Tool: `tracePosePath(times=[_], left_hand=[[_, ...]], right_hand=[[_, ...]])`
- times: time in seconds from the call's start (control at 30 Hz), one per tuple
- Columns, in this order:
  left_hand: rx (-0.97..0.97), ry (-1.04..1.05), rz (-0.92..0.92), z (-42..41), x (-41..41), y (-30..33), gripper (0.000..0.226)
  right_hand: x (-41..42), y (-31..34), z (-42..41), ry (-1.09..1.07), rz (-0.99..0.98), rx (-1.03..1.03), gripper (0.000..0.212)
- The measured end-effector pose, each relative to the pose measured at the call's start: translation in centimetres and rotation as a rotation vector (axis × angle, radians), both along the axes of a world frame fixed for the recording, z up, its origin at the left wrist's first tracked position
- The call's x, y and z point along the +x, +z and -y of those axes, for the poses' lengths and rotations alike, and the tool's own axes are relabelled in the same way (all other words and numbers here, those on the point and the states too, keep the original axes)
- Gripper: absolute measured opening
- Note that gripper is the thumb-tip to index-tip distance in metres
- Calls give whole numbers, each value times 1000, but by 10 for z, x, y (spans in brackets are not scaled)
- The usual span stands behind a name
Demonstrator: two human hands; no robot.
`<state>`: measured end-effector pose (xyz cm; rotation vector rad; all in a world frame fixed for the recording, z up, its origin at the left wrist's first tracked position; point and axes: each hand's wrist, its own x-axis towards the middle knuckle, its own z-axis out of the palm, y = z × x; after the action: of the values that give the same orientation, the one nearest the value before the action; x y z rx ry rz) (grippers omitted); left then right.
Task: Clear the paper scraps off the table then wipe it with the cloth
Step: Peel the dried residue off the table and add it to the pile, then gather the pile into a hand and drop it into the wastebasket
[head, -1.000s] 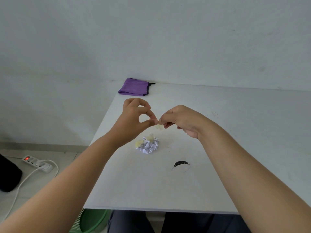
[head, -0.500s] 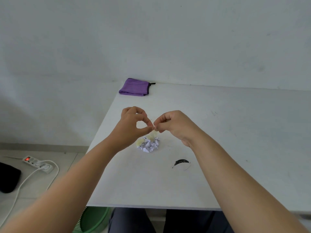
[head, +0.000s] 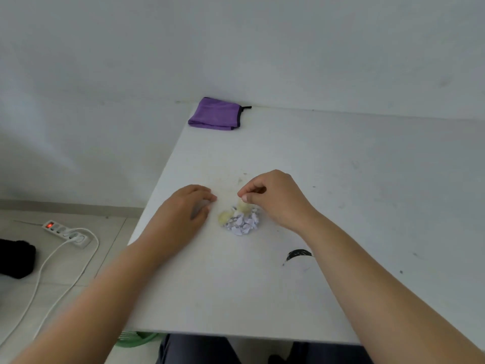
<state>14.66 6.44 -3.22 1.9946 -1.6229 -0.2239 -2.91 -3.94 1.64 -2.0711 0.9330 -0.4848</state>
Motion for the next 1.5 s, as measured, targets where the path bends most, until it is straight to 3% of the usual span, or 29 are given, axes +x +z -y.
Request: tracePosePath(times=[0.13,0.3,0.47,0.7,0.87,1.07,1.3,1.5], left_hand=[[57,-46,84,-2,2,-7,35],[164,-84,188,-3,-3,-5,66],[213,-104,208,-4,-4,0,61],[260,-159,161,-19,-1,7,52],[325,-254,246,-29,7,6,52],[350,-394,354,-32,22,2,57],[418,-442,381,-25,26,1,60],[314,-448,375,-31,23,-1,59]], right_hand=[[6,-9,11,30,-110,-36,15],[2,-14,9,-38,-119,55,18],[6,1,-2,-137,-75,193,14],[17,27,-6,-242,-188,190,12],[8,34,-16,-384,-178,292,5],[7,34,-35,-522,-192,335,17],[12,27,-50,-599,-153,290,30],[15,21,-62,-689,-56,220,27]])
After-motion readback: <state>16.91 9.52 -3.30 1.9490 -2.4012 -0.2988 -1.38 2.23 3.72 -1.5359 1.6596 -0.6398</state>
